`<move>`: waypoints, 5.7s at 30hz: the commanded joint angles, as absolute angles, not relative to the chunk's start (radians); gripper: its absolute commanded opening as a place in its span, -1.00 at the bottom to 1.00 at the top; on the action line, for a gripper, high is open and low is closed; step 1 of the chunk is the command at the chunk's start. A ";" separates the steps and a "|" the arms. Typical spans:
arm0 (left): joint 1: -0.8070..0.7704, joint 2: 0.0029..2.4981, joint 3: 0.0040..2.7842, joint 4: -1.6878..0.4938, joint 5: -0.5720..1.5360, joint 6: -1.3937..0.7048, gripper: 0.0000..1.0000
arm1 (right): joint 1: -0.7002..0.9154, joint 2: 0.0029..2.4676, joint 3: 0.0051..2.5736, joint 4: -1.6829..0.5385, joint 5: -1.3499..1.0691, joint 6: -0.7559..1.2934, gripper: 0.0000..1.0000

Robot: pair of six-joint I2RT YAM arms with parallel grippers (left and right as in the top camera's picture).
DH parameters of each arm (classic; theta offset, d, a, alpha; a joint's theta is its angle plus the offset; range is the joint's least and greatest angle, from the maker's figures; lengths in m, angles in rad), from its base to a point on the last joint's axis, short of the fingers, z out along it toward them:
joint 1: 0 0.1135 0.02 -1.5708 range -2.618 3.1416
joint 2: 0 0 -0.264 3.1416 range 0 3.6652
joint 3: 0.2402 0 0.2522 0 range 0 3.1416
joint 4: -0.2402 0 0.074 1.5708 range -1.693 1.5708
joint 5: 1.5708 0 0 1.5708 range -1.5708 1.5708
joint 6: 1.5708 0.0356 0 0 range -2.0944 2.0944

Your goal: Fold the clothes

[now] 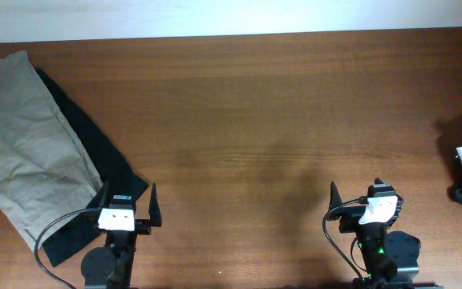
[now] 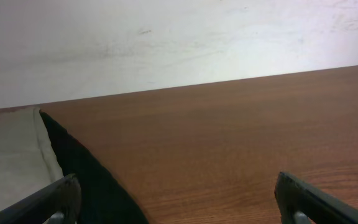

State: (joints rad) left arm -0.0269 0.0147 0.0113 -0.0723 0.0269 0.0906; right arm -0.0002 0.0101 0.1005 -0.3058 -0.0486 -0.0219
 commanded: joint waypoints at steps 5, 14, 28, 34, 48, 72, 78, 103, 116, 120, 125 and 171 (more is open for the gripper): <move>-0.032 0.014 0.009 -0.080 0.038 0.107 0.98 | 0.005 0.004 0.094 -0.309 -0.040 -0.010 0.97; -0.032 0.014 0.009 -0.080 0.038 0.107 0.99 | 0.005 0.004 0.094 -0.309 -0.040 -0.010 0.97; -0.032 0.014 0.031 0.025 0.081 0.106 0.98 | 0.006 0.004 0.121 -0.228 -0.229 0.045 0.97; -0.032 0.403 0.505 -0.189 0.023 0.105 0.99 | 0.006 0.342 0.531 -0.386 -0.225 0.174 0.98; 0.235 1.334 1.341 -1.064 -0.114 -0.288 0.98 | 0.006 1.376 1.303 -1.061 -0.337 0.136 0.98; 0.262 2.024 1.689 -1.303 -0.334 -0.290 -0.99 | 0.006 1.377 1.302 -1.067 -0.337 0.136 0.97; 0.262 2.035 1.571 -1.211 -0.328 -0.291 0.51 | 0.006 1.377 1.302 -1.074 -0.337 0.136 0.98; 0.266 2.036 1.414 -1.091 -0.397 -0.292 -0.18 | 0.006 1.377 1.302 -1.111 -0.291 0.136 0.97; 0.266 1.993 1.728 -1.387 -0.429 -0.290 -1.00 | 0.006 1.377 1.302 -1.105 -0.291 0.136 0.97; 0.257 1.979 2.281 -1.629 -0.338 -0.217 -1.00 | 0.006 1.376 1.302 -1.103 -0.291 0.136 0.97; 0.097 1.973 2.699 -1.687 -0.215 -0.142 -1.00 | 0.006 1.376 1.302 -1.105 -0.291 0.136 0.97; -0.419 2.719 2.555 -1.395 0.176 0.283 0.56 | -0.576 1.273 1.314 -1.168 -0.669 0.052 0.97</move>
State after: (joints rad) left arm -0.4213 2.6492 2.5462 -1.3972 0.1856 0.2638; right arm -0.5709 1.2858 1.2942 -1.1675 -0.6495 0.0669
